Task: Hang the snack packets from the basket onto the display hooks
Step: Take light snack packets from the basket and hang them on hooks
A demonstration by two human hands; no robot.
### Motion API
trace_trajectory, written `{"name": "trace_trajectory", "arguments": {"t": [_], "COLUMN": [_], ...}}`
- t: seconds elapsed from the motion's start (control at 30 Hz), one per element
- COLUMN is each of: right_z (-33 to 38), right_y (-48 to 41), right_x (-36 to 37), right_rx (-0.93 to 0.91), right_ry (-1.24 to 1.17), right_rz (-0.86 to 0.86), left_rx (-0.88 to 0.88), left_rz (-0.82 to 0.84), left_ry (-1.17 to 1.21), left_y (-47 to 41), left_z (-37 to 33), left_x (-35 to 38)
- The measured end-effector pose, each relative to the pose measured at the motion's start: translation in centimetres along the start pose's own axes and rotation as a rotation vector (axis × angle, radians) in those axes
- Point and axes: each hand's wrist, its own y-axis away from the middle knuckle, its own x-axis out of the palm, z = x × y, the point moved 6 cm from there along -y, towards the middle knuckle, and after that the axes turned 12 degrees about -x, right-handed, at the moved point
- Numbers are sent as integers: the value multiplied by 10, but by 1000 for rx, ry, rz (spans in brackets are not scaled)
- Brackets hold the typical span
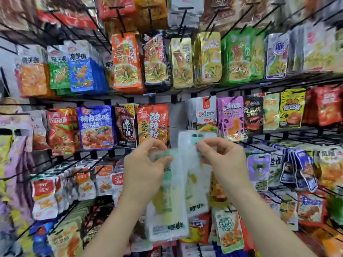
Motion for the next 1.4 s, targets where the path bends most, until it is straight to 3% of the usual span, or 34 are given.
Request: {"name": "trace_trajectory", "arguments": {"t": [0.23,0.53,0.73,1.1,1.27,1.4], "right_z": [-5,-50,-71,-96,-86,-53], "right_y": [-94,-152,-168,-183,-176,-161], "right_x": [17,51,54,65,57,33], "right_rx": [-173,-53,-28,-46,-64,-257], "right_ry": [88,-107,-108,78,248,515], "right_rz": [91,148,142,261,422,348], "left_rx": [36,-24,-54,-133,-195,-209], "left_rz": [103,172,219,264,309,318], "left_ry": [2,-128,-199,-252,-227,-238], "left_y": [-58,-117,-141,-156,-160,-166], "left_z": [-14,-13,-10,0,5,8], "left_x": [26,61,77,96,103,106]}}
